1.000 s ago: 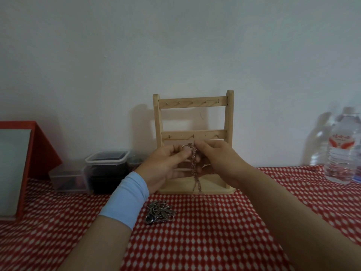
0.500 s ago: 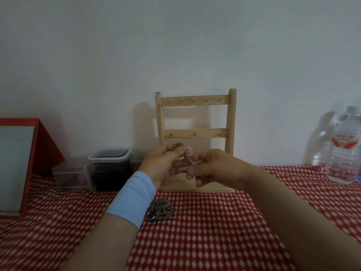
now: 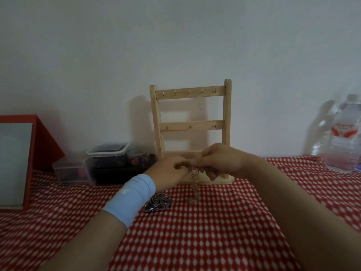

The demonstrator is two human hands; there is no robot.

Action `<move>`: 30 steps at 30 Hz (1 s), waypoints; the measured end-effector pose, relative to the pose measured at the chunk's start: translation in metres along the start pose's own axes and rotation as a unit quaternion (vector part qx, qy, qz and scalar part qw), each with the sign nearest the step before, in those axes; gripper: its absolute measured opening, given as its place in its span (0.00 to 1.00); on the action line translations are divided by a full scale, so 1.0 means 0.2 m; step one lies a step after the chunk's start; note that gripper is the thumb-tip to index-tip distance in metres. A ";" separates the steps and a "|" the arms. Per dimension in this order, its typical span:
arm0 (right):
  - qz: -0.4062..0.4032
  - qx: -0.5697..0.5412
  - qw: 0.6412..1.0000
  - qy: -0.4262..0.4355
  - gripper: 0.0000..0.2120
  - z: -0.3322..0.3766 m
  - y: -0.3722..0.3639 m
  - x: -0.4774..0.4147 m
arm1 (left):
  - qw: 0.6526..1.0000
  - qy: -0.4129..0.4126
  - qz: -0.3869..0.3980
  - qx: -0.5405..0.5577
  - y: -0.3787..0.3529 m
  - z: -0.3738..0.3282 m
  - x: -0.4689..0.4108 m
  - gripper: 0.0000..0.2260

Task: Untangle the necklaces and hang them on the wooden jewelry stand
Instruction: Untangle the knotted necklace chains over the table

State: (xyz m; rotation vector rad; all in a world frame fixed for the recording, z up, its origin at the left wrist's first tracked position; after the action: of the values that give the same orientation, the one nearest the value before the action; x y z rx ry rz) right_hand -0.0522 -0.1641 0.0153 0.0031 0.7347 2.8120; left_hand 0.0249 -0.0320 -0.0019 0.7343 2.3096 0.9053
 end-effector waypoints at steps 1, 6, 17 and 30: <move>0.001 -0.009 1.000 -0.002 0.14 0.00 0.00 0.00 | 0.995 0.020 -0.016 0.100 -0.03 0.00 0.00 0.11; -0.027 -0.003 0.999 -0.025 0.19 -0.07 0.01 -0.03 | 0.867 0.107 -0.002 0.487 -0.13 0.06 0.03 0.10; 0.051 -0.130 0.988 -0.067 0.12 -0.23 -0.07 -0.09 | 0.888 0.129 -0.025 0.442 -0.19 0.20 0.02 0.07; -0.130 -0.111 0.983 -0.064 0.12 -0.20 -0.04 -0.10 | 0.940 0.149 -0.054 0.303 -0.09 0.24 0.05 0.06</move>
State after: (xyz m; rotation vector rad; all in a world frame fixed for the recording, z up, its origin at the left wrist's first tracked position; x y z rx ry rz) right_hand -0.0339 -0.1806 -0.0236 0.0449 0.3601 2.5971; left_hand 0.0443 -0.0164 -0.0484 0.7341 2.9110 0.2484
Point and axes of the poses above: each hand's wrist, its own x-axis away from the middle knuckle, its own y-axis out of the back of the hand, z = x × y, the point moved 5 cm from there along -x, towards the middle knuckle, and after that the axes turned 10 degrees about -z, right-handed, at the moved point
